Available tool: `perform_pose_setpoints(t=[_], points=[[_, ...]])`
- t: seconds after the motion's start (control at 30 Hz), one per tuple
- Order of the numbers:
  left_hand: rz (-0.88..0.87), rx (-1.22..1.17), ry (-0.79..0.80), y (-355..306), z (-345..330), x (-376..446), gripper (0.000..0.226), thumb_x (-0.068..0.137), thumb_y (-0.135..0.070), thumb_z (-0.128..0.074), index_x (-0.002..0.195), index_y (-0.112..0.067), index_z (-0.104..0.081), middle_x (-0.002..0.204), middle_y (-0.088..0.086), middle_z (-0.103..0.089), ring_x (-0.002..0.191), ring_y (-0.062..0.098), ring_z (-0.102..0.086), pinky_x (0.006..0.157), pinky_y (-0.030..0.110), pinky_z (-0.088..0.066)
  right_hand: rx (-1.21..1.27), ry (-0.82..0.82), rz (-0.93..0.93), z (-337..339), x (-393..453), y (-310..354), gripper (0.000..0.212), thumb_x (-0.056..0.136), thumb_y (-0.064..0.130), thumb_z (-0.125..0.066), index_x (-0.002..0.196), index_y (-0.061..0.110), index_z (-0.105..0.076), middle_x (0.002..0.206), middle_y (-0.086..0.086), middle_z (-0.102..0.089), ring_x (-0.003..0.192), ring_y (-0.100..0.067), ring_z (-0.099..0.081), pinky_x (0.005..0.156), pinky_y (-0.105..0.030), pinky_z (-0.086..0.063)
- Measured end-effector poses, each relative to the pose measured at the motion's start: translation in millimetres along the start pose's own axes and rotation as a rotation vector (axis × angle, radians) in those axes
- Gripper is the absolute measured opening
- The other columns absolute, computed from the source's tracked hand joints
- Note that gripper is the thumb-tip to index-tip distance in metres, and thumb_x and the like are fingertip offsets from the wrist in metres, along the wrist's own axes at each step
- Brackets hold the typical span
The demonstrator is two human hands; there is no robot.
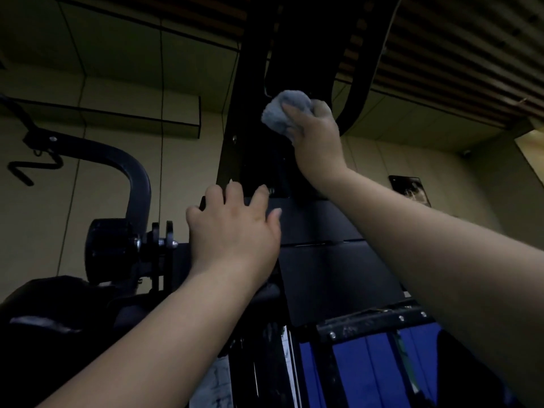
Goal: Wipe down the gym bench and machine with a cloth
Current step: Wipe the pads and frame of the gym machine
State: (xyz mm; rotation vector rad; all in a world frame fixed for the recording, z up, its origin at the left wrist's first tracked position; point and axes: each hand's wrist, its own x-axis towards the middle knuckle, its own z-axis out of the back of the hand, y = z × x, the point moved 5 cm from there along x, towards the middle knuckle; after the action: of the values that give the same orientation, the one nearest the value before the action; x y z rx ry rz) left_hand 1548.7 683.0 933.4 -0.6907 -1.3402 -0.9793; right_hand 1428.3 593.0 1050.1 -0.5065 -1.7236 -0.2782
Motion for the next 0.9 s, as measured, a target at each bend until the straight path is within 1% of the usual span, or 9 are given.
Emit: perform_pose_setpoints(t=[0.07,0.13,0.2,0.3,0.47,0.63,0.73,0.8,0.9], points=[[-0.001,0.0,-0.004,-1,0,1,0.051,0.097,-0.052,-0.02,0.144,-0.034,-0.025,0.139,0.004,-0.037,0.12,0.028,-0.034,0.088,0.043,-0.035,-0.001,0.014,0.022,-8,14,-7,0.016,0.089,0.016,-0.059,0.105,0.017,-0.059,0.096,-0.004,-0.056,0.082,-0.008,-0.058,0.074,-0.022,-0.043],[-0.003,0.005,-0.009,-2,0,1,0.05,0.097,-0.052,-0.02,0.144,-0.033,-0.025,0.139,0.004,-0.037,0.121,0.028,-0.033,0.089,0.043,-0.034,-0.073,0.095,0.085,-16,23,-9,0.024,0.091,0.014,-0.053,0.105,0.032,-0.06,0.104,-0.004,-0.05,0.084,-0.006,-0.05,0.077,-0.015,-0.035],[-0.005,0.008,-0.014,-2,-1,1,0.05,0.097,-0.051,-0.019,0.143,-0.033,-0.025,0.138,0.004,-0.037,0.121,0.028,-0.033,0.089,0.043,-0.034,-0.085,0.106,0.066,-17,21,-10,0.03,0.095,0.013,-0.047,0.12,0.017,-0.063,0.113,-0.012,-0.053,0.097,-0.019,-0.051,0.078,-0.014,-0.03],[-0.008,0.012,-0.019,-1,-1,1,0.05,0.097,-0.051,-0.02,0.142,-0.032,-0.027,0.137,0.005,-0.038,0.12,0.028,-0.034,0.088,0.043,-0.034,0.045,0.115,0.073,-14,2,-10,0.034,0.091,0.016,-0.047,0.117,0.004,-0.065,0.112,-0.022,-0.055,0.103,-0.033,-0.053,0.08,-0.02,-0.033],[-0.006,0.012,-0.008,-2,-1,1,0.05,0.097,-0.052,-0.02,0.142,-0.032,-0.028,0.136,0.005,-0.039,0.12,0.029,-0.034,0.087,0.043,-0.034,0.076,0.226,0.056,2,-39,-11,0.037,0.081,0.03,-0.064,0.113,0.012,-0.069,0.111,-0.015,-0.052,0.105,-0.033,-0.051,0.093,-0.041,-0.043],[-0.003,0.011,0.006,-1,1,0,0.051,0.097,-0.052,-0.02,0.143,-0.031,-0.027,0.137,0.005,-0.039,0.119,0.029,-0.035,0.087,0.043,-0.035,0.113,0.35,0.035,31,-60,-2,0.019,0.083,0.016,-0.07,0.102,0.017,-0.074,0.094,-0.003,-0.049,0.087,-0.015,-0.049,0.073,-0.021,-0.038],[-0.004,0.006,0.007,-1,1,0,0.051,0.096,-0.051,-0.02,0.143,-0.031,-0.026,0.137,0.006,-0.038,0.12,0.029,-0.034,0.087,0.043,-0.036,0.127,0.449,-0.007,46,-67,-2,0.019,0.081,0.013,-0.072,0.1,0.017,-0.075,0.089,0.005,-0.053,0.081,-0.005,-0.051,0.069,-0.009,-0.037],[-0.004,-0.001,0.011,-1,1,0,0.051,0.097,-0.051,-0.02,0.143,-0.031,-0.026,0.139,0.006,-0.037,0.12,0.029,-0.034,0.088,0.043,-0.035,0.14,0.316,-0.075,53,-68,-7,0.021,0.083,0.015,-0.069,0.103,0.018,-0.074,0.095,0.004,-0.052,0.084,-0.003,-0.049,0.069,0.001,-0.032],[-0.005,-0.008,0.014,-1,2,-1,0.051,0.097,-0.051,-0.021,0.143,-0.031,-0.028,0.139,0.006,-0.037,0.121,0.029,-0.033,0.088,0.043,-0.035,0.18,0.029,-0.21,60,-65,-14,0.026,0.087,0.016,-0.066,0.112,0.015,-0.069,0.107,-0.001,-0.045,0.092,-0.004,-0.045,0.073,0.005,-0.031]])
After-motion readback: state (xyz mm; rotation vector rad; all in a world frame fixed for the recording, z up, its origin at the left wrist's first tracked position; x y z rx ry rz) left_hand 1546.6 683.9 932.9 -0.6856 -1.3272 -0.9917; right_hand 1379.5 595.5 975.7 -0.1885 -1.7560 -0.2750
